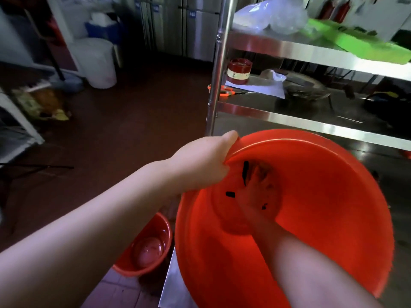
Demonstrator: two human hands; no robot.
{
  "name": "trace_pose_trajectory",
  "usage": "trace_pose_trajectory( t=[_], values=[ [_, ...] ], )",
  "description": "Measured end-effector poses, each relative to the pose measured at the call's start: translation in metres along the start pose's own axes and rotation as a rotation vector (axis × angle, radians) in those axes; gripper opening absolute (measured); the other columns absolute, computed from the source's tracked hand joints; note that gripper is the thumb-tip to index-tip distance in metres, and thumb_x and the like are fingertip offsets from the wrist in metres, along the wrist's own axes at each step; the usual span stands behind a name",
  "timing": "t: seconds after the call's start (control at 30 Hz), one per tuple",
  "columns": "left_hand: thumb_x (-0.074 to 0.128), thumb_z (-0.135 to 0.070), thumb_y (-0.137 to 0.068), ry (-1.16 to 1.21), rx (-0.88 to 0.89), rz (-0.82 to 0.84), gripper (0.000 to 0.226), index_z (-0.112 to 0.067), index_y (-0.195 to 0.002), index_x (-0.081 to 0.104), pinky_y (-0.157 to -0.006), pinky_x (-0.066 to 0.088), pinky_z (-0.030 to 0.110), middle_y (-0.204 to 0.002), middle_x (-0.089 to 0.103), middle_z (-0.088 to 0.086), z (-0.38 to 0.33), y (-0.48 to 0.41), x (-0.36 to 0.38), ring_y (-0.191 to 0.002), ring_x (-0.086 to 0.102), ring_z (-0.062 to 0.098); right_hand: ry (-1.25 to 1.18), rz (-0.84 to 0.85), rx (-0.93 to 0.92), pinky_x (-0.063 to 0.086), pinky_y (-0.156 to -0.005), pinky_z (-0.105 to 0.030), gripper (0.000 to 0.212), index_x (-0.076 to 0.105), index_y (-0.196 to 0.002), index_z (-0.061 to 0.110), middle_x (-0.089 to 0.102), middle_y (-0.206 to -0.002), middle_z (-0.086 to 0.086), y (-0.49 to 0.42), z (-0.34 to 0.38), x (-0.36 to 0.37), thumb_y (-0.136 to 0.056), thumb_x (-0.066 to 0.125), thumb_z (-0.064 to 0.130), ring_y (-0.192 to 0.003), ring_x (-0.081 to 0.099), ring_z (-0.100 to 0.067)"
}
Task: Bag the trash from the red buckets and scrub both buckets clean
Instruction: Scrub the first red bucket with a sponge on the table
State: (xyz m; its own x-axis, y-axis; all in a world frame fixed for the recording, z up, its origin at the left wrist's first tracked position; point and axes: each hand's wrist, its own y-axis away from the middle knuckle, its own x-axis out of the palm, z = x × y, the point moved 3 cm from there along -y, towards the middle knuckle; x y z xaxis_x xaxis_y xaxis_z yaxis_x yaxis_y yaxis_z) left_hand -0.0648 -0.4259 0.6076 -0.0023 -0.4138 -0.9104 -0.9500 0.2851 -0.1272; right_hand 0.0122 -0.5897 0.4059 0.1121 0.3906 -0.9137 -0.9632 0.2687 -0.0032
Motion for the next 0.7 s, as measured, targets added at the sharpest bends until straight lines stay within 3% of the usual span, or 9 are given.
trace_pose_trajectory(
  t=[0.1,0.17,0.27,0.33,0.4,0.5,0.57,0.63,0.7],
  values=[
    [0.057,-0.014,-0.079,0.033,0.027,-0.018,0.025,-0.018,-0.097,0.041,-0.053,0.045,0.038,-0.069,0.054,-0.001,-0.004,-0.003,0.002,-0.064,0.053,0.02,-0.037,-0.009,-0.187,0.022,-0.108,-0.05,0.07,0.024,-0.148,0.028,0.011,-0.155,-0.014,-0.003,0.015,0.011,-0.086,0.057,0.026,-0.138,0.019,-0.04],
    [0.058,-0.016,-0.079,0.028,0.039,-0.029,0.025,-0.018,-0.098,0.042,-0.052,0.044,0.037,-0.067,0.052,-0.003,-0.005,-0.004,0.003,-0.061,0.051,0.018,0.026,-0.009,-0.354,0.029,-0.103,-0.046,0.052,0.041,-0.137,0.032,0.032,-0.146,-0.011,0.002,0.023,0.015,-0.087,0.055,0.031,-0.129,0.034,-0.036],
    [0.058,-0.015,-0.078,0.002,0.052,-0.027,0.028,-0.019,-0.101,0.042,-0.052,0.045,0.037,-0.068,0.054,-0.002,-0.007,-0.007,0.003,-0.063,0.054,0.021,0.086,-0.092,-0.712,0.043,-0.079,-0.044,0.032,0.061,-0.11,0.039,0.05,-0.123,-0.002,0.023,0.022,0.023,-0.078,0.056,0.038,-0.102,0.05,-0.034],
    [0.055,-0.013,-0.077,-0.034,0.061,-0.029,0.027,-0.02,-0.097,0.039,-0.05,0.043,0.037,-0.066,0.051,-0.002,-0.009,-0.007,0.004,-0.062,0.052,0.022,0.291,-0.01,-0.989,0.045,-0.067,-0.04,0.03,0.066,-0.097,0.041,0.053,-0.121,0.004,0.04,0.007,0.038,-0.071,0.055,0.033,-0.092,0.054,-0.033],
    [0.054,-0.013,-0.077,-0.059,0.069,-0.031,0.028,-0.024,-0.091,0.033,-0.047,0.038,0.034,-0.061,0.046,-0.003,-0.01,-0.006,0.005,-0.057,0.048,0.019,0.438,0.123,-1.154,0.046,-0.061,-0.039,0.027,0.067,-0.088,0.042,0.06,-0.116,0.009,0.048,-0.018,0.045,-0.071,0.048,0.035,-0.087,0.058,-0.029],
    [0.054,-0.013,-0.078,-0.092,0.087,-0.01,0.032,-0.027,-0.089,0.027,-0.044,0.031,0.031,-0.06,0.042,-0.005,-0.011,-0.004,0.004,-0.052,0.04,0.01,0.621,0.245,-1.288,0.049,-0.054,-0.036,0.025,0.069,-0.072,0.04,0.068,-0.097,0.013,0.051,-0.045,0.036,-0.07,0.045,0.034,-0.075,0.065,-0.024],
    [0.055,-0.014,-0.079,-0.091,0.091,-0.007,0.032,-0.027,-0.089,0.028,-0.044,0.032,0.029,-0.06,0.041,-0.006,-0.012,-0.006,0.003,-0.052,0.038,0.007,0.689,0.22,-1.36,0.051,-0.052,-0.035,0.032,0.07,-0.069,0.042,0.069,-0.089,0.012,0.045,-0.054,0.026,-0.07,0.039,0.032,-0.07,0.066,-0.022],
    [0.056,-0.015,-0.08,-0.086,0.079,-0.009,0.032,-0.028,-0.09,0.029,-0.046,0.036,0.03,-0.061,0.043,-0.005,-0.011,-0.009,0.002,-0.053,0.041,0.009,0.77,0.168,-1.384,0.051,-0.051,-0.035,0.028,0.07,-0.075,0.044,0.069,-0.091,0.01,0.033,-0.05,0.009,-0.068,0.044,0.037,-0.071,0.065,-0.022],
    [0.056,-0.015,-0.08,-0.076,0.068,-0.005,0.031,-0.027,-0.092,0.031,-0.047,0.039,0.032,-0.064,0.047,-0.003,-0.009,-0.012,0.001,-0.055,0.046,0.012,0.716,0.091,-1.286,0.052,-0.055,-0.041,0.021,0.07,-0.081,0.034,0.067,-0.099,-0.001,0.011,-0.038,-0.009,-0.066,0.056,0.038,-0.076,0.064,-0.032]
  ],
)
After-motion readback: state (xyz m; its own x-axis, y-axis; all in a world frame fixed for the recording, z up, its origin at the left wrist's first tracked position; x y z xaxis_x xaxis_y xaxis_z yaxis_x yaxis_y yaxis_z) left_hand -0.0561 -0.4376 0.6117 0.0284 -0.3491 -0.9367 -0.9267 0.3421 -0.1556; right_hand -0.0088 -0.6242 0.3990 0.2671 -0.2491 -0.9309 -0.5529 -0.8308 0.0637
